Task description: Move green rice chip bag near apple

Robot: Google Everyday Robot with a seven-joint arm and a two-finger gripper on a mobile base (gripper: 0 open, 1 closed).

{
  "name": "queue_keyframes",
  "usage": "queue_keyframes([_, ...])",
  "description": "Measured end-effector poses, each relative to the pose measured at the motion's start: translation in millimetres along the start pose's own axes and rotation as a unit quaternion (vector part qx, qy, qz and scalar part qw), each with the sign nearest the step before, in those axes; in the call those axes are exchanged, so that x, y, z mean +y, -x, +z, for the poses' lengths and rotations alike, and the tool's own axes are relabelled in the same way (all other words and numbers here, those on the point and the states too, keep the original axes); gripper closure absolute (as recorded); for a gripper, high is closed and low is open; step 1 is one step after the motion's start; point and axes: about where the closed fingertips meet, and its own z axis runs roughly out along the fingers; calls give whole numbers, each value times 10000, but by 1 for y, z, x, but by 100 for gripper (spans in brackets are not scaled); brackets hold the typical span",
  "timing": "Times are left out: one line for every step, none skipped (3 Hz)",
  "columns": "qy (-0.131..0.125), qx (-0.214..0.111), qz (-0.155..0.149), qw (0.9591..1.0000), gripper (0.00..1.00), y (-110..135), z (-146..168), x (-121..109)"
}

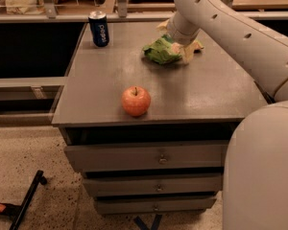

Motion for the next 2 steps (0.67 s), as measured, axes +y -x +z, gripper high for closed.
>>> queue_keyframes([16,-23,-103,9999,42,10,-1,-3])
queue_keyframes([65,-25,-205,9998,65,17,-3,-4])
